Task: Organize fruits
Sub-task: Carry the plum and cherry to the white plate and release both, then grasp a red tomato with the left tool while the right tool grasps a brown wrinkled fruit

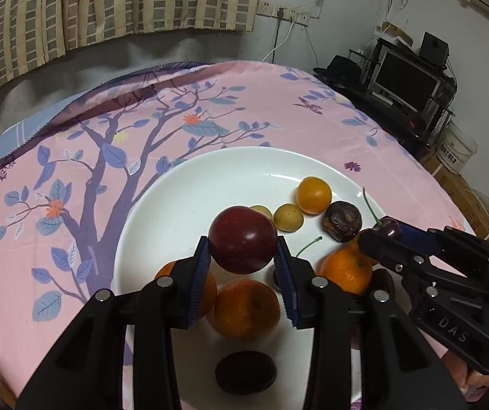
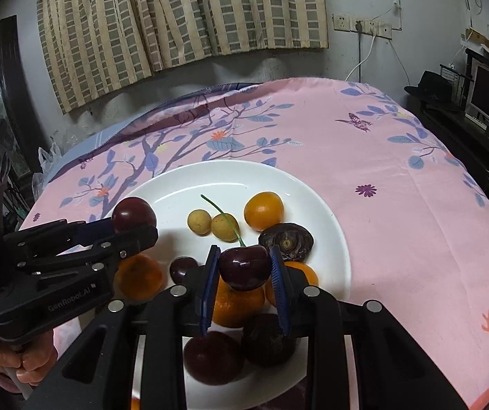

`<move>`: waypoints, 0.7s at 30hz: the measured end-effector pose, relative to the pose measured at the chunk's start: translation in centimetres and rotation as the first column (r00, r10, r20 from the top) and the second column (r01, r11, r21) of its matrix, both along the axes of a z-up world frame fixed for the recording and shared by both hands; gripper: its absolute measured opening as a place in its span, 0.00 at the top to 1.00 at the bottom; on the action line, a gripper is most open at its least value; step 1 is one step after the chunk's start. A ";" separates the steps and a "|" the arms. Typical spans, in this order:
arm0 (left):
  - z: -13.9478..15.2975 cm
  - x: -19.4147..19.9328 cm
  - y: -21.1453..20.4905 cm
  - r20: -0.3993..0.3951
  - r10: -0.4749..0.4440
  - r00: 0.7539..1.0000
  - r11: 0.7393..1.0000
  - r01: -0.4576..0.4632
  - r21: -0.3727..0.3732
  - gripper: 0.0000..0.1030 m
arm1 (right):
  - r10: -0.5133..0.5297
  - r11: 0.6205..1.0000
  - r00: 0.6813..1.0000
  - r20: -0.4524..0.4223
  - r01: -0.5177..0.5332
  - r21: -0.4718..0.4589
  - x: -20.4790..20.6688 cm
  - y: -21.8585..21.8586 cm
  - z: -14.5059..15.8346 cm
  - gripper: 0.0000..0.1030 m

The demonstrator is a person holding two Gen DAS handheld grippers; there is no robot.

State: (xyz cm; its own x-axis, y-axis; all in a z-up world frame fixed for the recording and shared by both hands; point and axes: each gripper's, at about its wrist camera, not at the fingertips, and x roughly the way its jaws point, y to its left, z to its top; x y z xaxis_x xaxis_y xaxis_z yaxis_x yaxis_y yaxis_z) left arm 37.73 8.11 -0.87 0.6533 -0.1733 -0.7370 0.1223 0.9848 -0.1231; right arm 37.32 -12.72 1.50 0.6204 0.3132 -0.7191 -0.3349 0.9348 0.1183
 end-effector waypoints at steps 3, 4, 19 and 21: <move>-0.3 0.1 -0.2 -0.014 0.007 1.000 1.000 -0.007 0.010 0.60 | 0.004 1.000 1.000 -0.012 -0.004 -0.002 0.2 0.1 -0.4 0.71; -0.2 0.0 -0.2 -0.011 0.010 1.000 1.000 -0.010 0.006 0.56 | 0.005 1.000 1.000 -0.012 -0.005 -0.008 0.1 0.1 -0.5 0.69; 1.1 -13.1 1.8 0.050 0.063 0.997 0.997 -0.065 0.032 0.05 | -0.006 0.999 1.000 0.013 0.007 -0.050 -13.8 -4.7 0.2 0.18; -0.1 -14.0 1.8 0.027 0.044 0.999 0.998 -0.046 0.045 0.05 | -0.007 0.999 1.000 -0.011 0.007 -0.050 -15.5 -5.0 -0.6 0.18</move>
